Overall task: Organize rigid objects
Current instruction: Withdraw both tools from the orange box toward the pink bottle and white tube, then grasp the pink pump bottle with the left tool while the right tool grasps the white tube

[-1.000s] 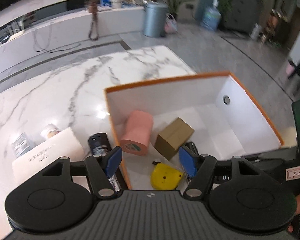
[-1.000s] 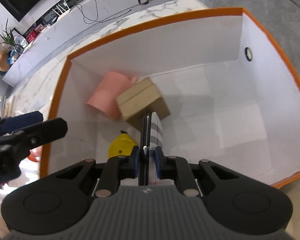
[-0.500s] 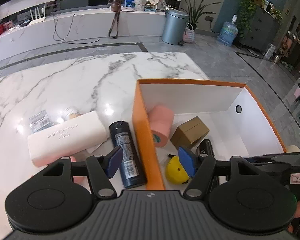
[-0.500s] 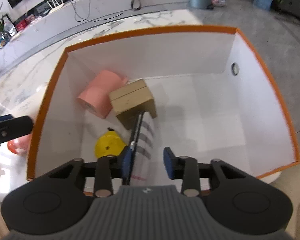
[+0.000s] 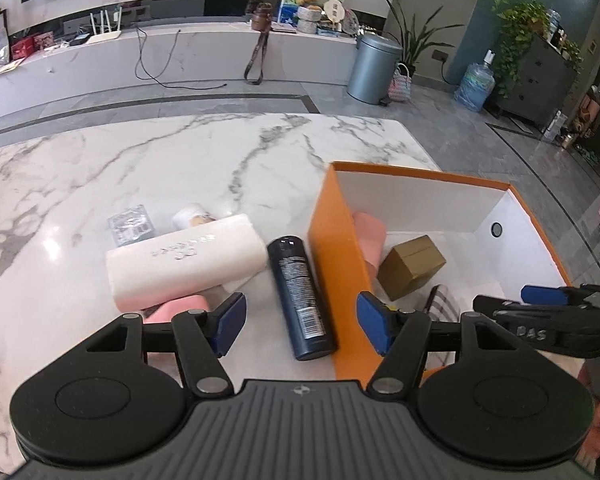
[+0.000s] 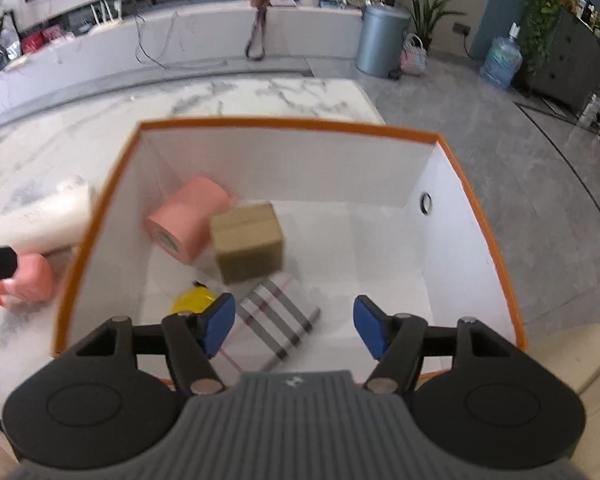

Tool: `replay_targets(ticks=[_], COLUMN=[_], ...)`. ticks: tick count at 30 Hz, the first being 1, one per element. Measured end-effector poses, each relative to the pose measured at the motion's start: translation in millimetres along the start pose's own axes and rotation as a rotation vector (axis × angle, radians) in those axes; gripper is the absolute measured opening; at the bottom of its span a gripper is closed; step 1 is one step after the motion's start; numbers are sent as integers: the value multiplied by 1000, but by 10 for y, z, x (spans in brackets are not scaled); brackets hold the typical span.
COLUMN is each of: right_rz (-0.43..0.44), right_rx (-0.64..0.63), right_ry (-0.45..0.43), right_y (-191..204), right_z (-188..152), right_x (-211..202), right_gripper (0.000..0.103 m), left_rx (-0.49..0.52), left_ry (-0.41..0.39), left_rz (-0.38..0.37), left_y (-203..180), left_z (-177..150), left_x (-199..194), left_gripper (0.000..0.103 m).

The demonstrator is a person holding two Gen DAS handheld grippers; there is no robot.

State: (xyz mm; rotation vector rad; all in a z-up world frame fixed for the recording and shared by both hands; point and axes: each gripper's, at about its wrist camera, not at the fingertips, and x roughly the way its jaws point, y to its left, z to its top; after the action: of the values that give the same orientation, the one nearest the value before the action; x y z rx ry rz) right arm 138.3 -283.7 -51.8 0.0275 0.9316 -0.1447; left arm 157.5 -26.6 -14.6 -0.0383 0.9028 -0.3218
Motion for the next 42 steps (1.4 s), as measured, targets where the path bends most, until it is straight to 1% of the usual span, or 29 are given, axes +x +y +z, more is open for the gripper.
replay_targets(ticks=[4, 7, 9, 12, 14, 15, 16, 18, 21, 23, 24, 26, 28, 30, 33, 38, 42], right_rz=[104, 175, 213, 265, 289, 305, 322, 346, 366, 372, 372, 374, 367, 356, 333, 318, 314], right_rx=[-35, -106, -156, -216, -253, -270, -288, -313, -337, -342, -345, -347, -353, -358, -359, -357, -353], right_ry=[-77, -146, -170, -183, -178, -173, -163, -150, -124, -97, -83, -56, -32, -15, 3, 26, 45], right_y=[154, 353, 498, 713, 870, 943, 1026, 1176, 1374, 1471, 1516, 1590, 1664, 1733, 1833, 1950, 1996], right_z=[48, 74, 100, 147, 184, 191, 206, 214, 224, 214, 222, 213, 213, 218, 233, 267, 279], right_x=[-156, -263, -300, -320, -304, -297, -275, -234, -147, -61, -3, 111, 235, 352, 508, 713, 847], right_gripper=[66, 66, 66, 65, 60, 56, 54, 54, 54, 53, 49, 46, 37, 35, 34, 32, 30], left_rx=[-6, -7, -11, -34, -42, -41, -40, -51, -108, -165, -203, -293, -375, -421, -501, -586, -651], left_ry=[-20, -29, -29, -30, -29, -28, -27, -21, 5, 34, 51, 78, 92, 98, 97, 118, 129], left_rz=[14, 21, 28, 52, 65, 68, 71, 81, 103, 119, 117, 99, 73, 70, 58, 20, 14], left_y=[132, 263, 350, 532, 642, 689, 740, 831, 988, 1095, 1148, 1252, 1323, 1346, 1383, 1433, 1525], left_z=[-16, -3, 16, 44, 54, 55, 47, 36, 1, -42, -71, -131, -180, -204, -235, -303, -347], left_x=[-66, -105, -120, -133, -134, -133, -126, -96, -8, 63, 103, 173, 258, 317, 401, 551, 662], left_gripper=[74, 71, 70, 70, 68, 66, 66, 66, 66, 65, 65, 65, 65, 65, 65, 65, 65])
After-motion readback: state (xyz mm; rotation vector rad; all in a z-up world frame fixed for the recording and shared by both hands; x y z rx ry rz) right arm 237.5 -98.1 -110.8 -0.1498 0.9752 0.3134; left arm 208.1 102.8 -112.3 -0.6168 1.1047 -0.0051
